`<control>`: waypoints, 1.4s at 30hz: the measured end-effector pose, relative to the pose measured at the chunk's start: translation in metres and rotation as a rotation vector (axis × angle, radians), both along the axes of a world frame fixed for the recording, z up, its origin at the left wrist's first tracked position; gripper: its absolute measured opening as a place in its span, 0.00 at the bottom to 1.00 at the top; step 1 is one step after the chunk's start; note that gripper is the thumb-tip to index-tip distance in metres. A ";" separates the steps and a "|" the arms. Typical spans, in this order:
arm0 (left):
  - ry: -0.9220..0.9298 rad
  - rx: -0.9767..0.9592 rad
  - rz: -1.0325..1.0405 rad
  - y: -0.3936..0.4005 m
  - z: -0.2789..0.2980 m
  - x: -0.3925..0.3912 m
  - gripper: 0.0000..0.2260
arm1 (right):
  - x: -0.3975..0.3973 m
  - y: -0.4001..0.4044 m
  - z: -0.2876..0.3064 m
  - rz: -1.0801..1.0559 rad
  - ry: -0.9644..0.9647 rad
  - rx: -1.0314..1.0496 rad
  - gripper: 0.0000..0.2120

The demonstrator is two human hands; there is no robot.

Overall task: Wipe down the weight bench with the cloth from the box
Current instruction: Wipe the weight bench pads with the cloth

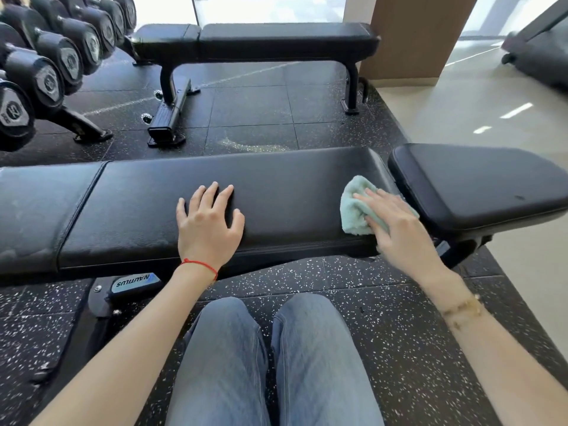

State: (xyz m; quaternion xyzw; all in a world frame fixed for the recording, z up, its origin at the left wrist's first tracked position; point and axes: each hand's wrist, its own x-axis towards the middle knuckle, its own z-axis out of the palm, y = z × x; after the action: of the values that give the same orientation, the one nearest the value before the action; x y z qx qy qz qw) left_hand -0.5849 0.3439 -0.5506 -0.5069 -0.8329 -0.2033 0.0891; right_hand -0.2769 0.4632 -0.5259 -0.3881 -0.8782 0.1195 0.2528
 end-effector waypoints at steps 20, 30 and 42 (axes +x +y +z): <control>-0.004 -0.024 0.004 -0.001 0.002 0.001 0.25 | -0.037 0.077 0.009 -0.097 -0.118 -0.059 0.21; 0.005 -0.015 0.001 -0.001 0.001 -0.002 0.24 | -0.107 0.027 0.007 0.257 -0.127 -0.060 0.22; -0.019 0.011 0.017 0.000 0.003 0.001 0.24 | -0.105 0.070 0.020 -0.040 -0.163 -0.020 0.20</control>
State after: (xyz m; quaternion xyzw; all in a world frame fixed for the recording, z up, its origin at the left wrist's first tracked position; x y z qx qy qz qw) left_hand -0.5838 0.3440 -0.5480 -0.4975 -0.8368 -0.2120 0.0859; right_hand -0.3821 0.5335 -0.5058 -0.4165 -0.8867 0.0913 0.1789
